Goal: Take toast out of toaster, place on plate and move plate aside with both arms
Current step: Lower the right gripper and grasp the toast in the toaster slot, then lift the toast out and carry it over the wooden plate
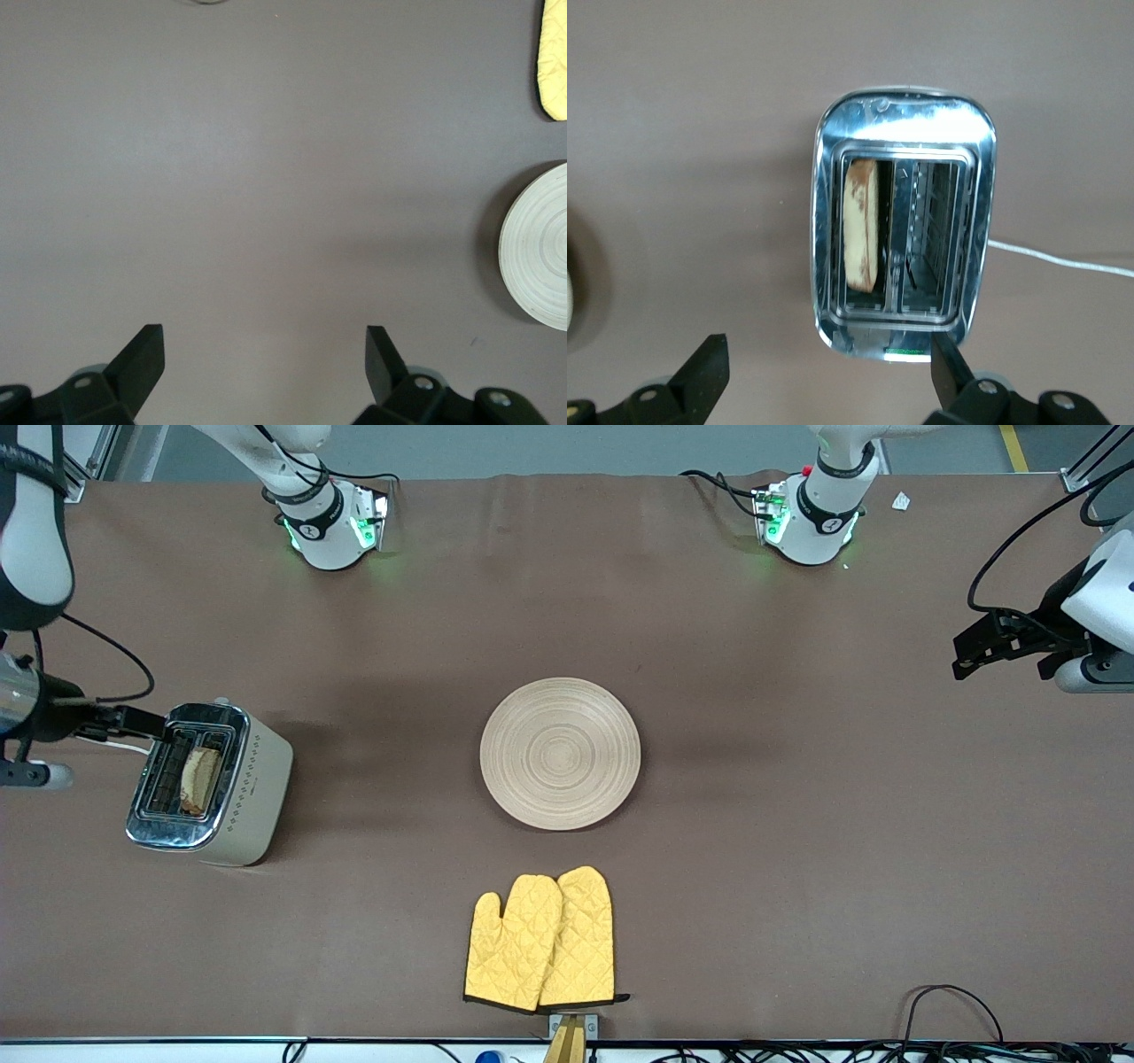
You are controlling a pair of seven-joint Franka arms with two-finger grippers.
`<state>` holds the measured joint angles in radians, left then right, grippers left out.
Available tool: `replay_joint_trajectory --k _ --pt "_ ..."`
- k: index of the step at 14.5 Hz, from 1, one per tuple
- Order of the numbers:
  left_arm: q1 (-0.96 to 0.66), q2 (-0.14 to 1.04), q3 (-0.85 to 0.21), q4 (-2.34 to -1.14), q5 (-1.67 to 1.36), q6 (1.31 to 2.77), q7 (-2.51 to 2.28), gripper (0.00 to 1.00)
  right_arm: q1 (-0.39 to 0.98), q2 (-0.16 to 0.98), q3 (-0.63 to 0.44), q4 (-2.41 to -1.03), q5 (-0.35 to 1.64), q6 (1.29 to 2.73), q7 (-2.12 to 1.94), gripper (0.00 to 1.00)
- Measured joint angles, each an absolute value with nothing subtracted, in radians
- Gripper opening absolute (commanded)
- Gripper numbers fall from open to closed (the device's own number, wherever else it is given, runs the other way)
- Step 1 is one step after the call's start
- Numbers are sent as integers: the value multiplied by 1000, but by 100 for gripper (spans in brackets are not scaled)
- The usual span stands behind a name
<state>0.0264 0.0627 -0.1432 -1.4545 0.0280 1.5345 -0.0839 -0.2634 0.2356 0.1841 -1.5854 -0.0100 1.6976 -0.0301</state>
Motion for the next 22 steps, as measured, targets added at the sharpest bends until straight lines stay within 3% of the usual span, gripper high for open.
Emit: replay_joint_trajectory --k 6,10,11,12,13,14,15,22 --pt "27 63 -143 -1454 28 1535 -84 100 -261 305 187 -1647 -84 1855 -32 98" --pt "27 63 -143 -1454 28 1535 -84 100 -262 351 185 -1668 -86 1896 -33 85" --pt "28 63 -143 -1454 28 1535 -84 100 -262 362 185 -1668 -86 1898 -33 76" --pt "28 63 -143 -1454 28 1535 -84 100 -262 371 186 -1668 -86 1898 -33 60" --pt "28 63 -143 -1454 28 1535 -83 100 -262 378 186 -1668 -86 1898 -33 33" --pt "28 63 -143 -1454 28 1535 -83 100 -262 384 185 -1668 -86 1898 -33 13" --pt "28 63 -143 -1454 28 1535 -83 100 -262 388 185 -1668 -86 1898 -33 3" --pt "27 63 -143 -1454 28 1535 -81 100 -263 389 184 -1656 -96 1897 -37 0"
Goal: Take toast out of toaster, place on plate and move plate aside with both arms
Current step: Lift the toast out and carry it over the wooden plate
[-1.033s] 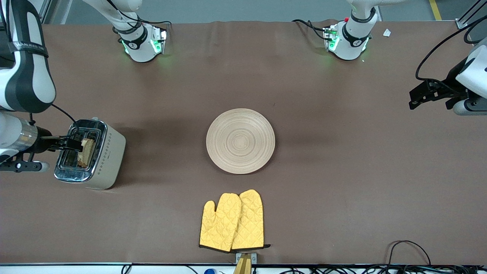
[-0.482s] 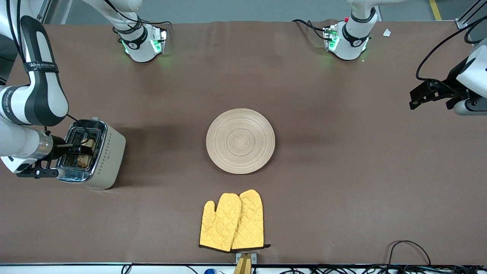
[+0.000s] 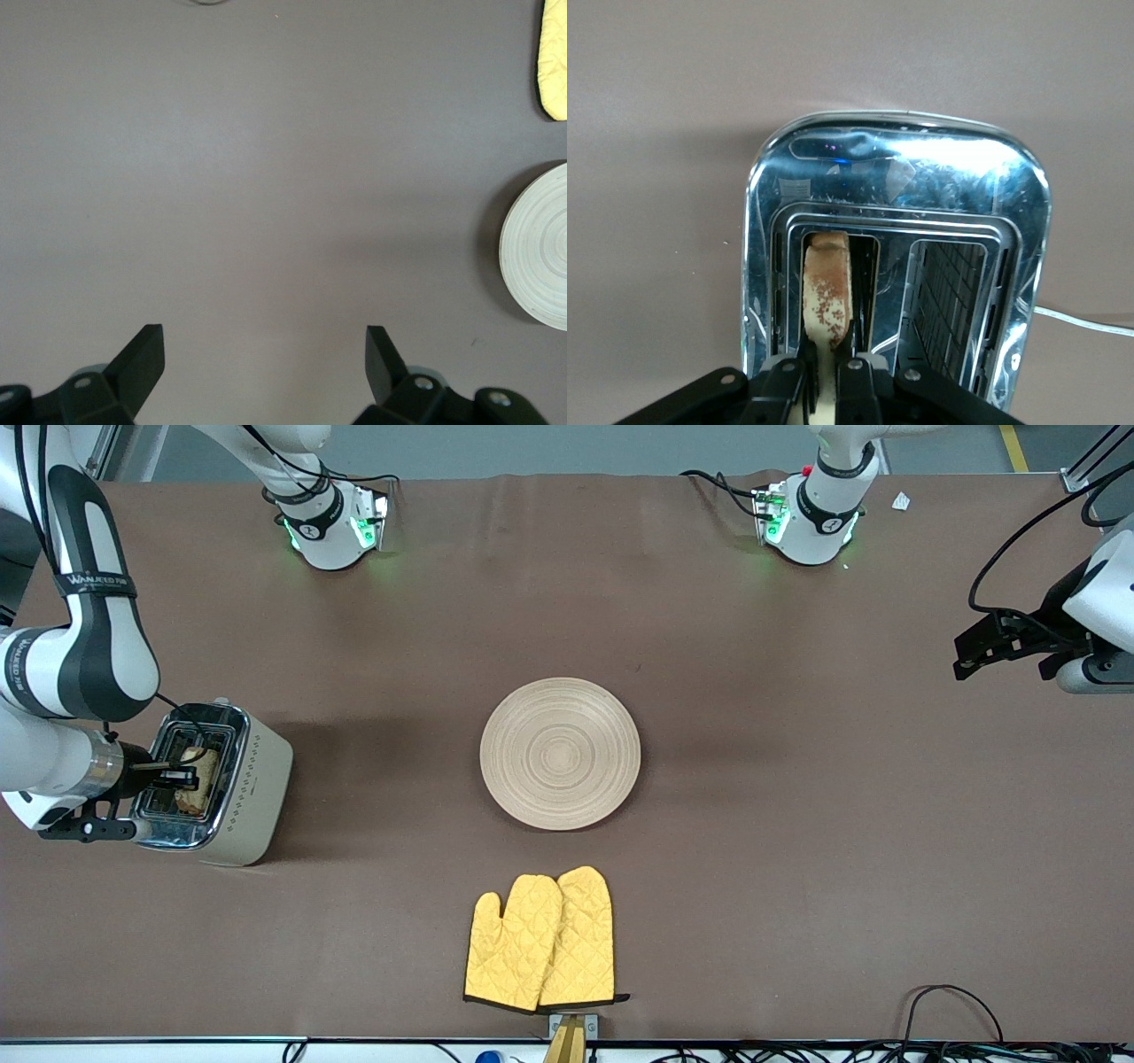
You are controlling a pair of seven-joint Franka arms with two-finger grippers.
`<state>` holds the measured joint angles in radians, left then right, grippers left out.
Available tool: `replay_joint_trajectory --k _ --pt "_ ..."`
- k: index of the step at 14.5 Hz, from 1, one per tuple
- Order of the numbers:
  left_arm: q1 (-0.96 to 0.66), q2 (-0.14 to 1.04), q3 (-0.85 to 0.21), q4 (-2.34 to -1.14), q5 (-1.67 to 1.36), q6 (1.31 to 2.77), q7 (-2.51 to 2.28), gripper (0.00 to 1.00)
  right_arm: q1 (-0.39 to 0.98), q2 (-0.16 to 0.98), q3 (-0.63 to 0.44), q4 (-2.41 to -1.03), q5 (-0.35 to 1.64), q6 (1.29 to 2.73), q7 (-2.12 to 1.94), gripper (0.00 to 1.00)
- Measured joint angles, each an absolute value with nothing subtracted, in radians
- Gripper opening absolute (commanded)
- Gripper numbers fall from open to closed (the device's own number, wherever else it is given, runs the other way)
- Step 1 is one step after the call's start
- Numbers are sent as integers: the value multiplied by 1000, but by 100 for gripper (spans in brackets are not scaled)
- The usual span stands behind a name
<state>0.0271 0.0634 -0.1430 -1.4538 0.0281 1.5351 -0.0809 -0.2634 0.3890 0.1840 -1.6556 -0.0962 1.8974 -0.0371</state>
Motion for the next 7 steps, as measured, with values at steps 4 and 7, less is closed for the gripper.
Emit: replay_joint_trajectory --k 4,7 --pt "28 63 -143 -1454 28 1535 -81 100 -260 360 192 -1542 -99 1752 -71 0" --pt "28 64 -143 -1454 28 1535 -81 100 -201 316 202 -1430 -99 1625 -65 0"
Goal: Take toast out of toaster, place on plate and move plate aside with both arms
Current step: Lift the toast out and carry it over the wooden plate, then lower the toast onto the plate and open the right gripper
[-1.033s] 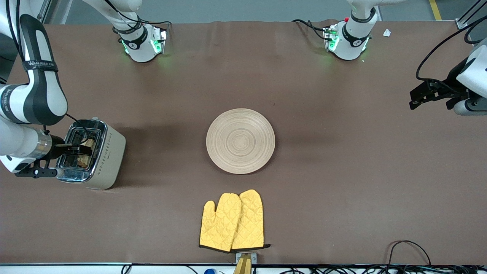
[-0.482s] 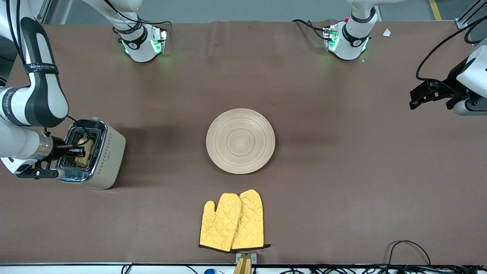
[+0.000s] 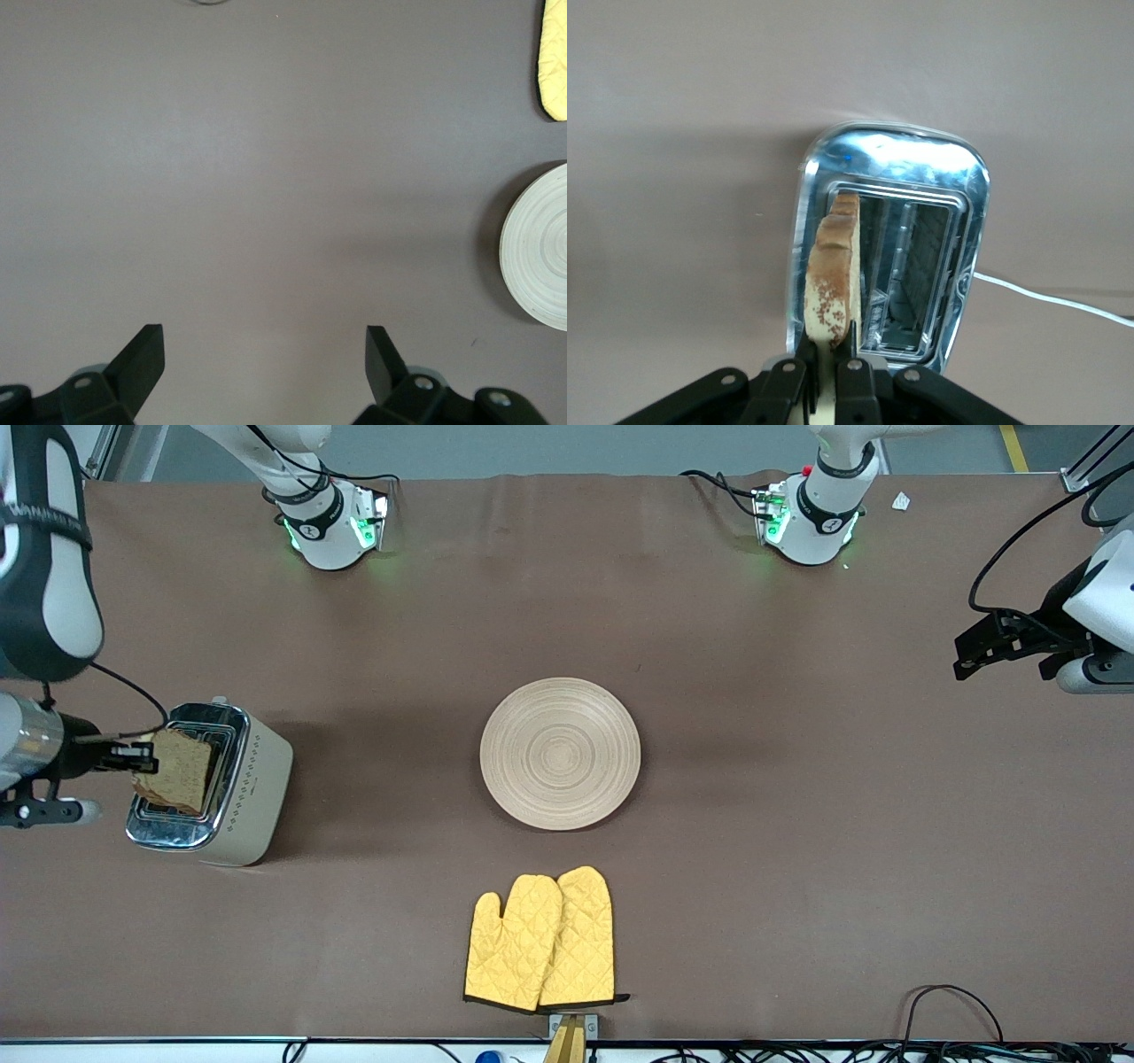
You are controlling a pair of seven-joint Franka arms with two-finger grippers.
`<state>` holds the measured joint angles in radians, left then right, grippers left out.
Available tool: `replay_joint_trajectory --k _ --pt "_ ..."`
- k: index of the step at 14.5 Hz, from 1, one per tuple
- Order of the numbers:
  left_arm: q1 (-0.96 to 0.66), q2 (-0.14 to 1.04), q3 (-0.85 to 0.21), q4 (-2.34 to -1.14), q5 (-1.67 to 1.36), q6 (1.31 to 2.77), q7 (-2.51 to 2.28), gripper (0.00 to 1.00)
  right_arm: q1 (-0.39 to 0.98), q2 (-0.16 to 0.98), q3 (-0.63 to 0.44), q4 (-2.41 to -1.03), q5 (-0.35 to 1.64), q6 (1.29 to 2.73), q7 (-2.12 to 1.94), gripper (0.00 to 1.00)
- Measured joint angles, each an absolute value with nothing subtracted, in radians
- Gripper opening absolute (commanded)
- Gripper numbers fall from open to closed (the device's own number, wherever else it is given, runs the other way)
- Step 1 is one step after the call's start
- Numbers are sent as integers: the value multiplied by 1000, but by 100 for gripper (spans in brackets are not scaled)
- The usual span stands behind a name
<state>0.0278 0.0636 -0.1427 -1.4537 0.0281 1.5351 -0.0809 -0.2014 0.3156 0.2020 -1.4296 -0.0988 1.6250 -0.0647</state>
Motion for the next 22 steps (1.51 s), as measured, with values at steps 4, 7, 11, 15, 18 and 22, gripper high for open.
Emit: replay_joint_trajectory --k 4,7,11,15,18,22 --pt "29 67 -142 -1454 28 1535 -81 100 -18 311 205 -1395 -107 1610 159 0" --pt "31 69 -142 -1454 28 1535 -81 100 117 330 209 -1398 -29 1626 318 0" --pt "30 75 -142 -1454 28 1535 -81 100 190 369 208 -1498 299 1792 371 0" --pt "31 80 -142 -1454 28 1534 -81 100 235 430 208 -1639 630 2046 361 0" --pt "30 81 -142 -1454 28 1539 -81 100 303 496 208 -1682 793 2183 292 0" --pt "27 82 -143 -1454 28 1548 -80 100 314 569 201 -1696 912 2211 86 0"
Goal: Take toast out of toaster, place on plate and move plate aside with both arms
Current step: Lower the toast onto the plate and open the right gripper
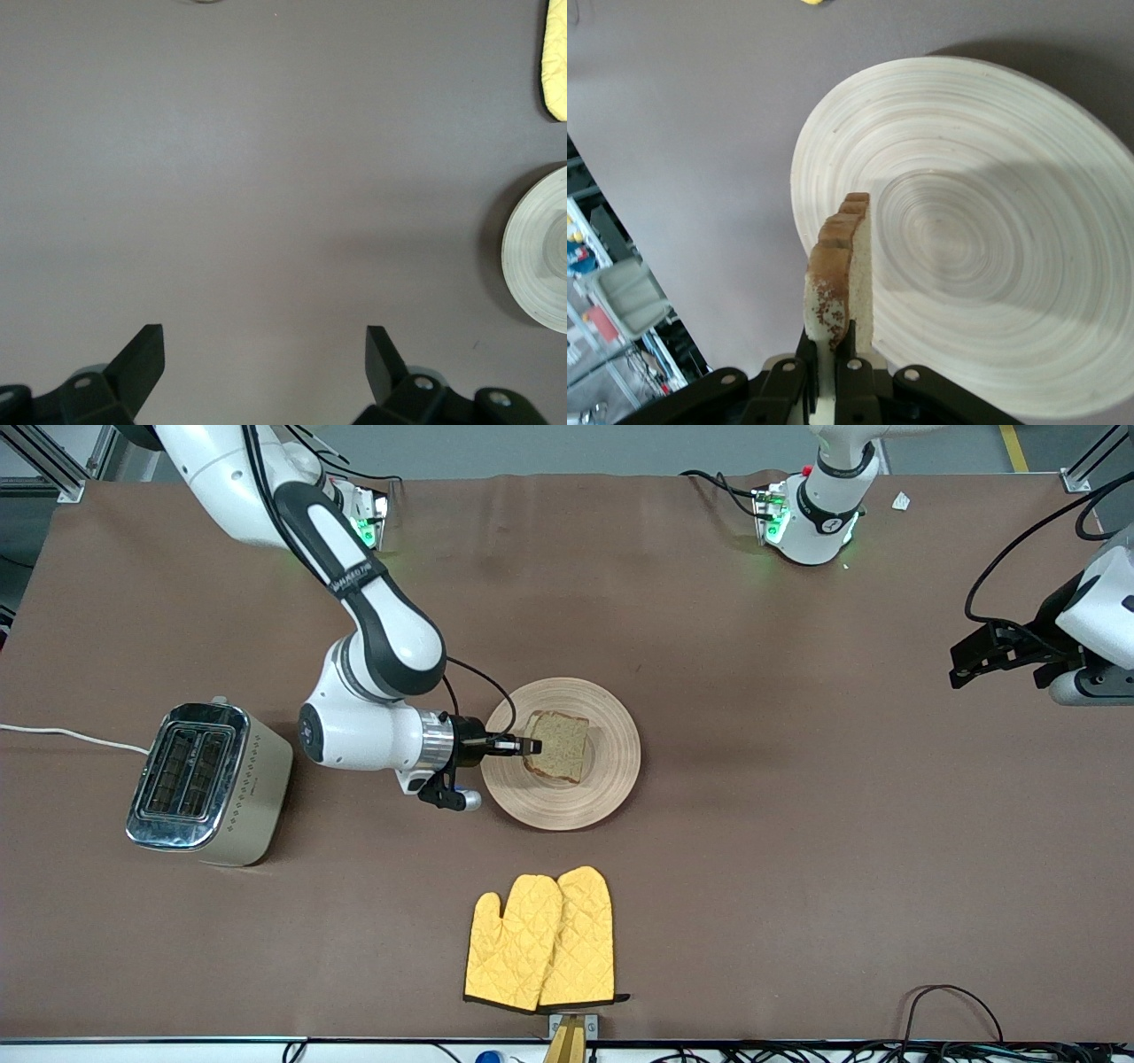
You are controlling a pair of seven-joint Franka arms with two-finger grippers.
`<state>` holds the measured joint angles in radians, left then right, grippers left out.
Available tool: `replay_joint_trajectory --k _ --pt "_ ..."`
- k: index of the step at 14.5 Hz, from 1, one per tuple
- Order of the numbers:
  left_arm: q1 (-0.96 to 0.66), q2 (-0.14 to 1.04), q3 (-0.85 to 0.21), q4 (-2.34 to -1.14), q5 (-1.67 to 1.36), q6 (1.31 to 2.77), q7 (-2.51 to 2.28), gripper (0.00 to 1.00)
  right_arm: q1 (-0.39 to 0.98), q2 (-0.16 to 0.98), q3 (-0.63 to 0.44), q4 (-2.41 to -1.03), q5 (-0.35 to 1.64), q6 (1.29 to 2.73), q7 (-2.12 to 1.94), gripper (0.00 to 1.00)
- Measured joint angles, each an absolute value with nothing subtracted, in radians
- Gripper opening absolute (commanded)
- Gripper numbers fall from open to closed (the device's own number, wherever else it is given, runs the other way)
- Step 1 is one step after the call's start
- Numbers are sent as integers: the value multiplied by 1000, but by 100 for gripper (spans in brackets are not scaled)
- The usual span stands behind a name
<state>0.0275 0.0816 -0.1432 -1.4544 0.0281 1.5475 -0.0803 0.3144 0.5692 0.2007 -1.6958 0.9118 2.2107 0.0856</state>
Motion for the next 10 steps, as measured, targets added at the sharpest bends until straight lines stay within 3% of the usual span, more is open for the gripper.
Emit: replay_joint_trajectory --k 5,10 --pt "27 82 -144 -1459 28 1548 -80 100 239 598 188 -1769 1033 2163 -217 0" --pt "27 82 -145 -1464 28 1548 -80 100 218 615 193 -1773 1053 2140 -268 1"
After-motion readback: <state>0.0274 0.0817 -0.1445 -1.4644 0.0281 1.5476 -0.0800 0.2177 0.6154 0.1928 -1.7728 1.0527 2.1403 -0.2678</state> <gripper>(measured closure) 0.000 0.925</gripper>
